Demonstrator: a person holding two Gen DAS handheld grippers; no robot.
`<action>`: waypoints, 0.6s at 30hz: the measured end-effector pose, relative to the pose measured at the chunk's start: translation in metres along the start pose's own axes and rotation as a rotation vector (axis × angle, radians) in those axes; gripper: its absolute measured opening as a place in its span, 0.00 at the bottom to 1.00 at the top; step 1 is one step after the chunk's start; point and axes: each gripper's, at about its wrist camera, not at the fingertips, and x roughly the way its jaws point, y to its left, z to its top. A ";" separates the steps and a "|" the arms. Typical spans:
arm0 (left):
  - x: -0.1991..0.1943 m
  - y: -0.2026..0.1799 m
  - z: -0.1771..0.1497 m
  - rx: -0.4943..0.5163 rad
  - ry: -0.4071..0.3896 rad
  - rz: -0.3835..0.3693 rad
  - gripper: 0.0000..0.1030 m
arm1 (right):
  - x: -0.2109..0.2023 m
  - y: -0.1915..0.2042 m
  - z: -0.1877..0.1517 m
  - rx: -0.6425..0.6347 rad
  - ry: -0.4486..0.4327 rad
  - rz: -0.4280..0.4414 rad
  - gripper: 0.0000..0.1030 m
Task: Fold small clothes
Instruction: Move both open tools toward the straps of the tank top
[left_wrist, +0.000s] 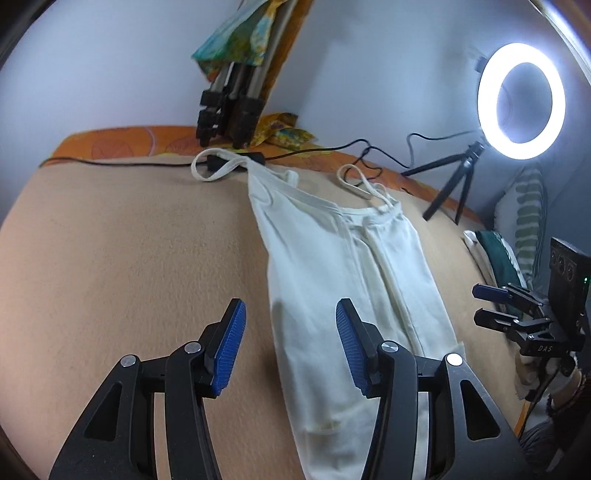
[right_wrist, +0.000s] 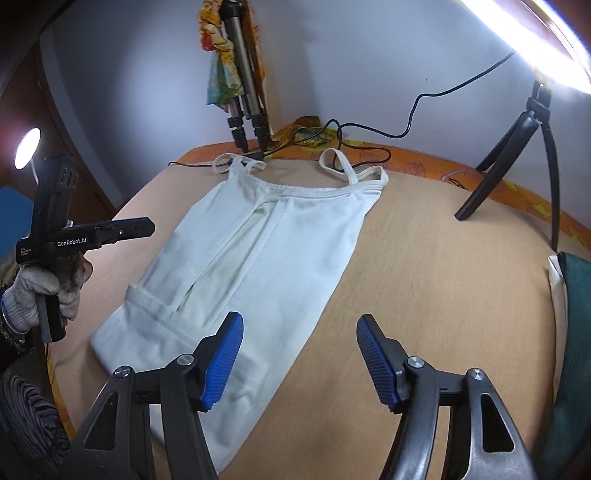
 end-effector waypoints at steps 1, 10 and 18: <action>0.006 0.005 0.004 -0.013 0.007 -0.007 0.48 | 0.006 -0.007 0.006 0.011 0.009 0.007 0.65; 0.054 0.020 0.039 -0.018 0.030 -0.032 0.48 | 0.057 -0.063 0.053 0.142 0.027 0.141 0.43; 0.078 0.023 0.069 0.006 0.026 -0.044 0.48 | 0.079 -0.082 0.076 0.188 0.016 0.194 0.39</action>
